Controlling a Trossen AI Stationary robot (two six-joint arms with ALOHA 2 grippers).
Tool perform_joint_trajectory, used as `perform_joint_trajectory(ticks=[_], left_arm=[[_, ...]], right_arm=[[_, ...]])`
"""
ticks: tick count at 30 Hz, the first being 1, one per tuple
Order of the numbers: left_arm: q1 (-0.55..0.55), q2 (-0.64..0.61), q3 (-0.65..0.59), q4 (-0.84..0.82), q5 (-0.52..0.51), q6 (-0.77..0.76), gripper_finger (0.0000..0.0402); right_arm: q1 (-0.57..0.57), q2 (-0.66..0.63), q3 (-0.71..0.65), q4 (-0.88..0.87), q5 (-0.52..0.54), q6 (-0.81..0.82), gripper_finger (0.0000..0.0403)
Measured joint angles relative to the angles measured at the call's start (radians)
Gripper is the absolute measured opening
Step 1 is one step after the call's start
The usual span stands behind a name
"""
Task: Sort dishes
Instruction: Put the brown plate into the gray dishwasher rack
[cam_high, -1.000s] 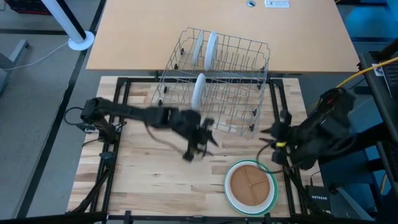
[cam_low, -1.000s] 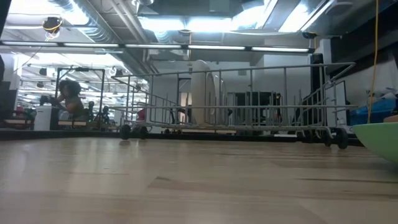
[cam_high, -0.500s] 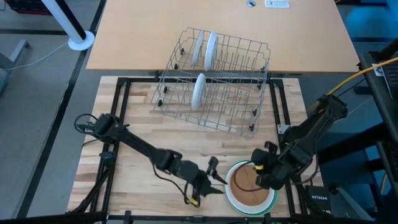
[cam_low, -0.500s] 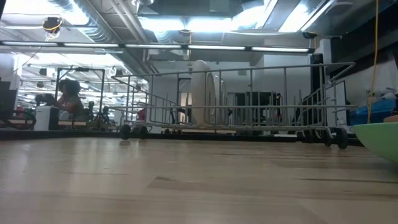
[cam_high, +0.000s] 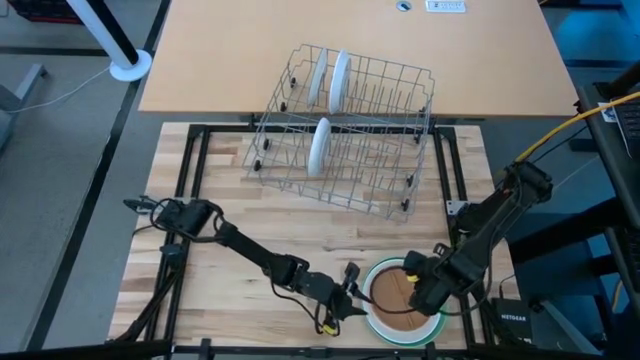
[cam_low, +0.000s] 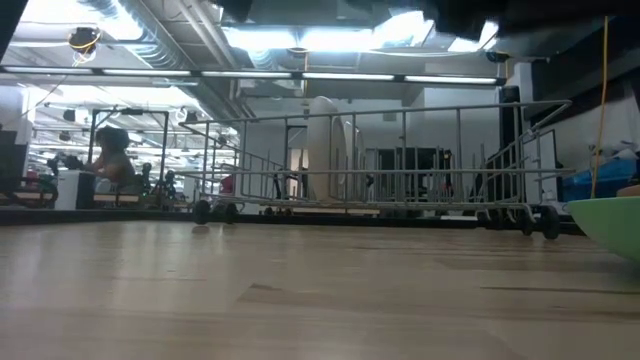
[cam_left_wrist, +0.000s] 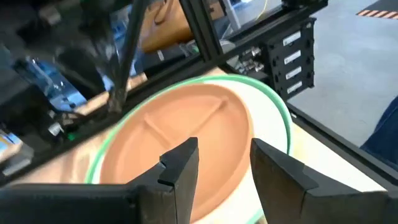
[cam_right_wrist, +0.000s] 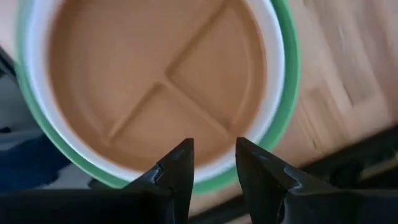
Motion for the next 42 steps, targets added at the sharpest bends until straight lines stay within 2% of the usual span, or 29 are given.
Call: perform_joint_trajectory(ticks=[5, 10, 25, 42], left_arm=[[-0.001, 0.006, 0.0, 0.0, 0.0, -0.024, 0.0136], [-0.001, 0.006, 0.0, -0.002, 0.0, 0.01, 0.0136], [-0.001, 0.006, 0.0, -0.004, 0.0, 0.013, 0.0136], [-0.001, 0.007, 0.0, -0.004, 0.001, 0.058, 0.0136]], right_arm=[[0.0, 0.028, 0.0, -0.054, -0.12, 0.047, 0.0124], [0.0, 0.066, 0.0, -0.092, -0.159, 0.072, 0.0124], [0.0, 0.255, 0.0, -0.162, -0.151, 0.072, 0.0124], [0.0, 0.271, 0.001, -0.099, -0.122, 0.073, 0.0124]])
